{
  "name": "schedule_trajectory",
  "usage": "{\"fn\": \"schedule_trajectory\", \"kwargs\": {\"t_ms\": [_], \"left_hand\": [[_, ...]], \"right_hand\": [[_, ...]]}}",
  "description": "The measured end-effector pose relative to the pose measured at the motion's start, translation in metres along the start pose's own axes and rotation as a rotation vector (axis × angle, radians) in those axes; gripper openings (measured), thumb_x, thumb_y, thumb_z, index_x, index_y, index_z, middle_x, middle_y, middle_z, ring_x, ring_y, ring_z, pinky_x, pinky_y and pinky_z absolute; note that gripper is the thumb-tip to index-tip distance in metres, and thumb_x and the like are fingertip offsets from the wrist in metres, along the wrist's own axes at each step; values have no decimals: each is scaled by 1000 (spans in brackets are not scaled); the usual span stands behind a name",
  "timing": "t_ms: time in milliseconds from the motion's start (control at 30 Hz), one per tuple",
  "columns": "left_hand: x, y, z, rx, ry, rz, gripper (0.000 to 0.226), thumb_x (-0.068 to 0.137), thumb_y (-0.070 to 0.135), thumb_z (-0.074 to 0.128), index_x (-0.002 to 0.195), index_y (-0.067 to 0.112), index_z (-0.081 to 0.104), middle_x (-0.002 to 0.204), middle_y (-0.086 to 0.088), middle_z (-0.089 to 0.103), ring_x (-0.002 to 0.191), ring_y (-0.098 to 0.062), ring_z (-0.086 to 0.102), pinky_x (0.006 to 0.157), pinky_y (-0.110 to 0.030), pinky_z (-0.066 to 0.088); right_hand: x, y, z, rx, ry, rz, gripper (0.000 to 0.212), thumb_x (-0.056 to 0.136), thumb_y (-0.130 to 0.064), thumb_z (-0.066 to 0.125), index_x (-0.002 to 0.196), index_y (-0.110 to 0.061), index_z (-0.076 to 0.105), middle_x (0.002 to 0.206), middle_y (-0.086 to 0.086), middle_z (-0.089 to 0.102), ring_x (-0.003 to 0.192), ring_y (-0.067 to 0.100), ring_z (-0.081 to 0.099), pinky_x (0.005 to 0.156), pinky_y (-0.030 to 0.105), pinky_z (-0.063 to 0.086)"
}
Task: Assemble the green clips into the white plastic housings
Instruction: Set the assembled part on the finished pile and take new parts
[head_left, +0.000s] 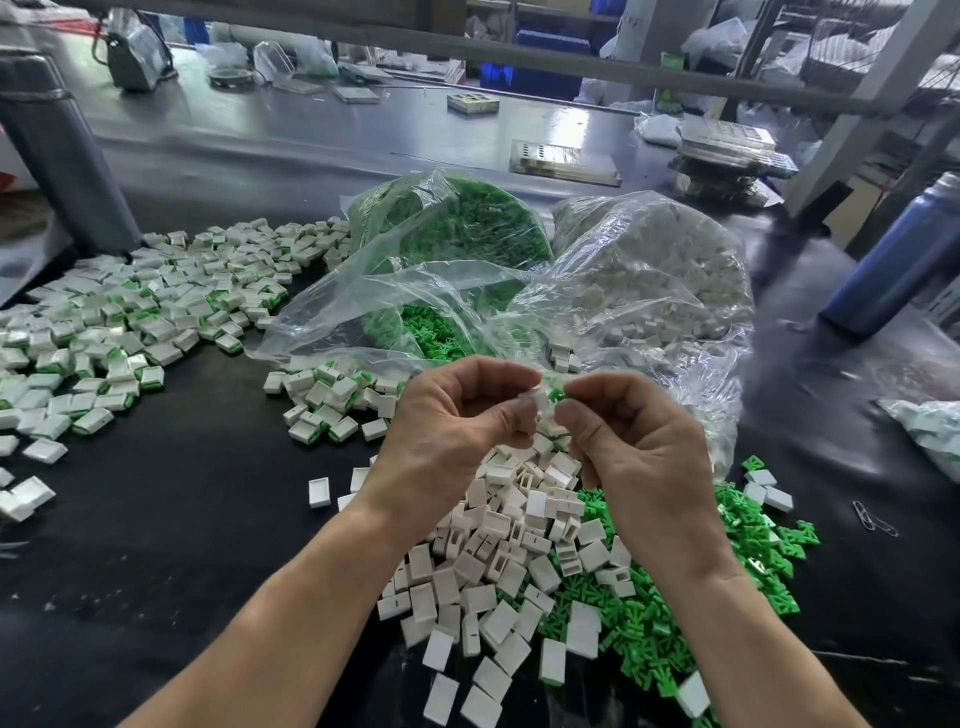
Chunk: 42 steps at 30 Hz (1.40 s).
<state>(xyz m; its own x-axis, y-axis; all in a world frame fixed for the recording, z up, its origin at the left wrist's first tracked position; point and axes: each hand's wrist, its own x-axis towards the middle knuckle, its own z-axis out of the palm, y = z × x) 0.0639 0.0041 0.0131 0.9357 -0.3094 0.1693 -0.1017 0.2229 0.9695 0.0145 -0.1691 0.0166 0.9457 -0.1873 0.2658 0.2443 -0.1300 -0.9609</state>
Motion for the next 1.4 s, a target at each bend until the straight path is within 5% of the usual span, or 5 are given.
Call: {"fn": "schedule_trajectory", "kwargs": {"t_ms": [667,1000,1400], "left_hand": [[-1,-3,0,66,18,-47,18,87,13,79,104,10,77,87,-4,78,75,-16,73,70,-23,60],[-2,4,1,55,-41,-17,15,85,17,79,98,10,75,81,-1,75,68,-15,68,63,-25,58],[-3,-2,1,287,19,65,7,88,15,80,93,20,77,77,6,76,65,-9,69,61,-20,56]], "right_hand": [[1,0,-4,-78,-36,-36,18,90,-13,77,97,-29,78,87,-4,76,70,4,65,62,14,51],[2,-4,-4,184,-54,115,13,89,-13,75,101,-10,78,77,8,71,63,19,60,55,25,52],[-2,-6,1,-167,-31,-36,18,92,-7,76,95,-25,76,80,-4,76,64,12,69,57,22,55]]}}
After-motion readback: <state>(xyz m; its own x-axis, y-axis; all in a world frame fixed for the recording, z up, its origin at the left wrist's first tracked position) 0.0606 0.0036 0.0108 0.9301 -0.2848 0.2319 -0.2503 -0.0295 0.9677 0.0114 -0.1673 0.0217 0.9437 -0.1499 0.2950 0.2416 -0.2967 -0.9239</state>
